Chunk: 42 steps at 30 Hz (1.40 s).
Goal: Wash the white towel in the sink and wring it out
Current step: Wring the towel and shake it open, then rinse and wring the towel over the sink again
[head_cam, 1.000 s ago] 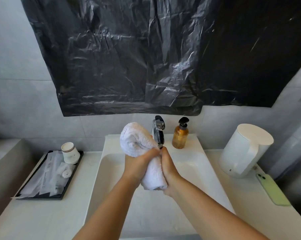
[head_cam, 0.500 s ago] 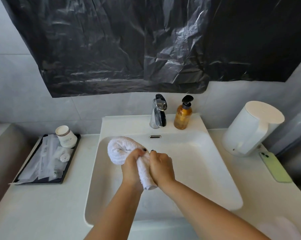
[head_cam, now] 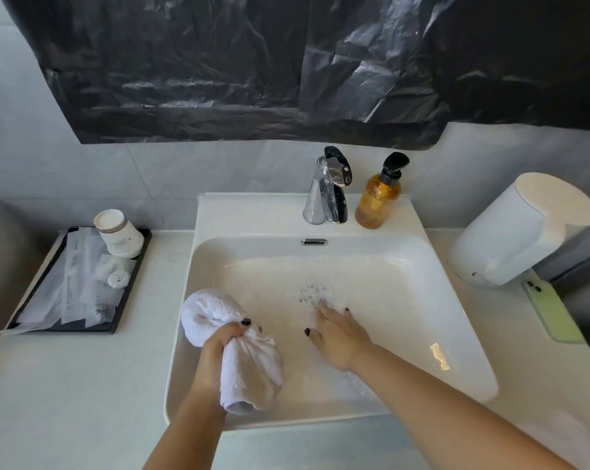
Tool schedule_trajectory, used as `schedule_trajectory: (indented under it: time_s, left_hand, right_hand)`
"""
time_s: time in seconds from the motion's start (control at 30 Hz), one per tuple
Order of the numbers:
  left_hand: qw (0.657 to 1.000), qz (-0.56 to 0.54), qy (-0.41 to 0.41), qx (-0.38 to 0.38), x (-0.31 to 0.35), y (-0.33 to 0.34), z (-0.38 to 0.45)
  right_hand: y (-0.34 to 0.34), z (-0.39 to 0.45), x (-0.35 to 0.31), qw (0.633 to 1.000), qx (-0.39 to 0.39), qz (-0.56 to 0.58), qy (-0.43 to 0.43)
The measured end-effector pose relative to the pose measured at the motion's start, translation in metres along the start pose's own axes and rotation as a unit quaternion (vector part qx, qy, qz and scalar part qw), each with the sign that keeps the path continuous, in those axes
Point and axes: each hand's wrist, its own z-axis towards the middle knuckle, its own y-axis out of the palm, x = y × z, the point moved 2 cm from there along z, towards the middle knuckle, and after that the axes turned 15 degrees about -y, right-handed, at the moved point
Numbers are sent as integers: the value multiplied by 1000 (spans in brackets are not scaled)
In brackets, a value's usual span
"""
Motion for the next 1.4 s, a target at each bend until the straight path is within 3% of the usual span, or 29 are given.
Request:
schedule_trajectory:
  time_s: [0.2,0.37,0.63,1.0,1.17,1.3,1.4]
  left_hand:
    - [999,-11,-38,26,4,-13,16]
    - [999,-4,-46,-5,2,-7,13]
    - [996,12,-85,-11,2,-3,10]
    - [994,37,-104,2,-1,-5,5]
    - [994,39,-104,2,-3,-3,1]
    - [992,46,-116,-8,-3,1,-2]
    - [991,53,-120,-9,-5,2,-2]
  right_hand:
    - [3,11,0,992,-54,-111,10]
    - [-9,16,-3,983,-75,-166,5]
    - [-12,29,3,999,-34,-5,24]
    - [-13,35,9,999,-2,28,46]
    - [-26,5,0,980,158,117,37]
    - [-72,-34,9,925,344,134,89]
    - [-129,-58,2,890,439,104,70]
